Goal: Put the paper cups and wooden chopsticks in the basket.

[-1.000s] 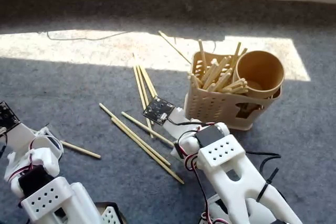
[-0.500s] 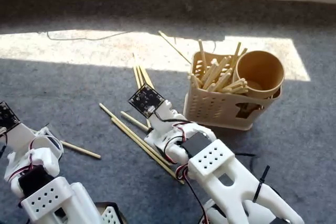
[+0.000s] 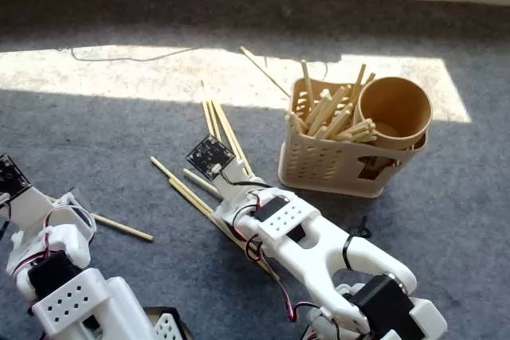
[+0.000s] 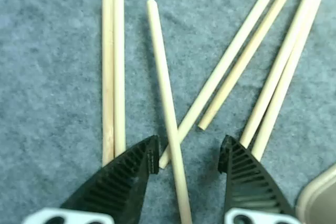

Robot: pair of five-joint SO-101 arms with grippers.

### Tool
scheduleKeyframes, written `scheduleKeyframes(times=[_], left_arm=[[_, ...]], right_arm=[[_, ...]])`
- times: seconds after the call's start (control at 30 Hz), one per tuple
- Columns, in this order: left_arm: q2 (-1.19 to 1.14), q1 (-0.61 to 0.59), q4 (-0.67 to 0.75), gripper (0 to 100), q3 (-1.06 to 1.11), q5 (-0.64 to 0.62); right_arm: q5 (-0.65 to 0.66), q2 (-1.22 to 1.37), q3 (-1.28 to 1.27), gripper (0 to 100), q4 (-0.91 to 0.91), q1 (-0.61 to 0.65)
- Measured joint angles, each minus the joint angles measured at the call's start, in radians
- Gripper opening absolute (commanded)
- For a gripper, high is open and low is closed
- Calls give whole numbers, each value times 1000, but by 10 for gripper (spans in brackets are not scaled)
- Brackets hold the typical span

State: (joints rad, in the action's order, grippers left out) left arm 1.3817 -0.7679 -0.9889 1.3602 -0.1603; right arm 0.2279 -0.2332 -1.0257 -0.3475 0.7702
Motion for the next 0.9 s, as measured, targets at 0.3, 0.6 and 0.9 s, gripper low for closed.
scheduleKeyframes(times=[0.3, 0.6, 0.9], left_arm=[[0, 0, 0, 210, 0, 0], [0, 0, 0, 210, 0, 0], [0, 0, 0, 210, 0, 0]], right_arm=[[0, 11, 0, 5, 5, 18], [0, -74, -6, 4, 5, 18], [0, -502, -123, 4, -146, 12]])
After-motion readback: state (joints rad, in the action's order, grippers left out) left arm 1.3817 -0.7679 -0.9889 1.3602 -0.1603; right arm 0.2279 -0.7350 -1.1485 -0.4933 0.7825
